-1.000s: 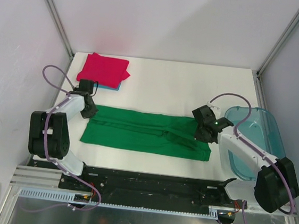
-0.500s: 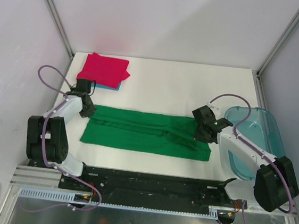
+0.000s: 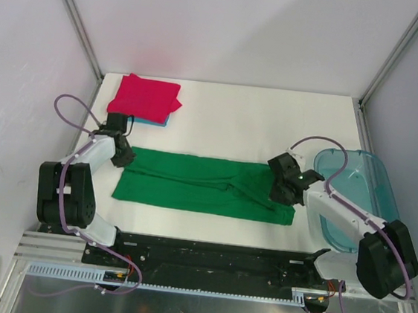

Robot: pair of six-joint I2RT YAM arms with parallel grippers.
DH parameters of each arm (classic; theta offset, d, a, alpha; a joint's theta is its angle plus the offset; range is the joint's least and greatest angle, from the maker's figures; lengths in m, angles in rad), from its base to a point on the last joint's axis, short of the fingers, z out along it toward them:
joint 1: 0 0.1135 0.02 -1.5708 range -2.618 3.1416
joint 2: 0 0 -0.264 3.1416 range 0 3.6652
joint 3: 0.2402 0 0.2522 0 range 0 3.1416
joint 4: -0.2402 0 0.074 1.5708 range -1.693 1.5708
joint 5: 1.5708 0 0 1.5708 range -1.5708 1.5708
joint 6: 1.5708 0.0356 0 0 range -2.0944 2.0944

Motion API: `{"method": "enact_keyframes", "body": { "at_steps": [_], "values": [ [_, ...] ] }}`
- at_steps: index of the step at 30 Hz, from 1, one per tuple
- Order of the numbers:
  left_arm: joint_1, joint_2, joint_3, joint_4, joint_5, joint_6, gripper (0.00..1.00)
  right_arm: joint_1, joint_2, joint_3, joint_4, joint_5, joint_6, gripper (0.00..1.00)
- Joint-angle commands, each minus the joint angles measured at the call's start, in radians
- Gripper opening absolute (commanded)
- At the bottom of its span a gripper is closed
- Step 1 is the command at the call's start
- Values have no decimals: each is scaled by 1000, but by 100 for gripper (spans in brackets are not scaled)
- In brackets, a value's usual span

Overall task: Fold and stack the t-shirts
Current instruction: Fold the other side of the tshirt into a rectangle

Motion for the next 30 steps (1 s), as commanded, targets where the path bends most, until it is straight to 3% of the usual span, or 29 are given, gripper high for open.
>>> {"method": "enact_keyframes", "body": {
  "at_steps": [1,3,6,13,20,30],
  "values": [
    [10,-31,21,12,29,5,31,-21,-109,23,48,-39,-77,38],
    [11,-48,29,12,40,10,42,-22,-134,32,87,-62,-107,44],
    [13,-66,39,11,57,11,47,-22,-94,54,172,-80,-147,46],
    [13,-69,56,12,81,25,48,2,121,177,339,-116,-215,46],
    [12,-59,59,12,97,34,46,24,312,286,354,-95,-228,46],
    [12,-48,67,14,107,45,43,49,426,325,357,-66,-212,46]
  ]
}}
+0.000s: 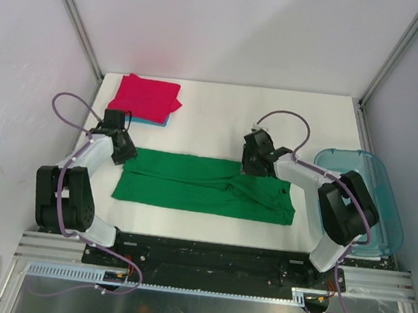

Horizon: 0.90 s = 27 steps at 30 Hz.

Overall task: Fold and stack the t-shirts
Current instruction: Fold the other side of the tshirt into a rectangle

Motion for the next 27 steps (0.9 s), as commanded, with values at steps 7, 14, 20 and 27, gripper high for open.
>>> {"method": "enact_keyframes", "body": {
  "at_steps": [7,14,20,27],
  "values": [
    [5,-11,42,16,18,27,42,31,36,52,29,33,4,35],
    [5,-10,41,16,16,29,41,59,6,52,-33,46,24,4],
    [5,-13,36,18,15,29,40,109,-32,51,-98,43,71,0],
    [4,-19,35,18,19,33,40,209,-20,35,-152,48,179,0]
  ]
}}
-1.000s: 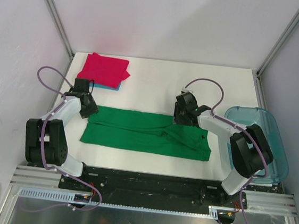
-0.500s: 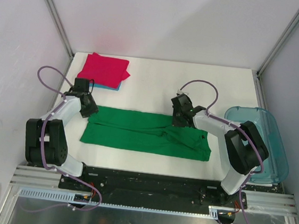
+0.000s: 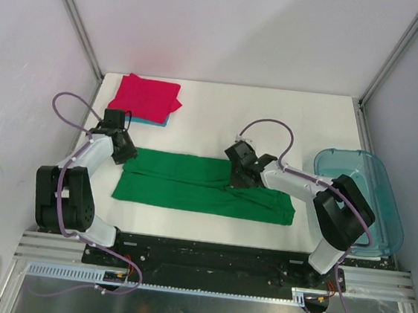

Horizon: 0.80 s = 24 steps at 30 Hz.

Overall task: Fold and stack the t-shirts
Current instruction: Fold the other side of the tshirt into a rectangle

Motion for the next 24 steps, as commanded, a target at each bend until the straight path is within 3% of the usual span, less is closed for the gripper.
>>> {"method": "enact_keyframes", "body": {
  "at_steps": [1,8,15,24],
  "values": [
    [5,-20,31,18,10,25,40,67,-20,16,-48,26,99,0],
    [5,-24,26,19,19,27,40,141,-2,-6,-39,89,160,0],
    [5,-26,26,19,25,28,40,178,-31,-37,-8,136,146,6],
    [5,-22,27,22,29,29,40,191,-65,-70,20,127,153,27]
  ]
}}
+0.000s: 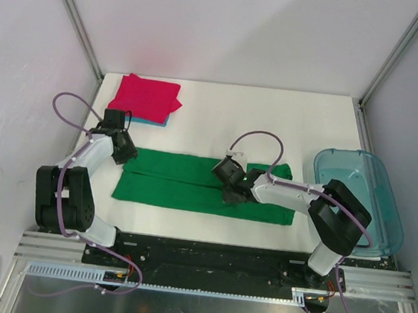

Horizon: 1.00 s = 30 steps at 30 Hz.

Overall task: Fold and stack the t-shirts
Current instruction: Fold the other side of the tshirt into a rectangle

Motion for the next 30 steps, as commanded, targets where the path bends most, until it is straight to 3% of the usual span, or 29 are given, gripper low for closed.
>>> {"method": "enact_keyframes", "body": {
  "at_steps": [1,8,19,30],
  "values": [
    [5,-21,27,21,15,27,40,8,-77,-6,21,35,11,29],
    [5,-13,33,28,33,20,40,-63,-197,-6,-49,70,3,40],
    [11,148,208,31,39,-11,39,-460,-208,4,24,-5,-101,41],
    [16,316,313,25,-25,-58,34,-608,-199,4,25,-66,-156,41]
  ]
}}
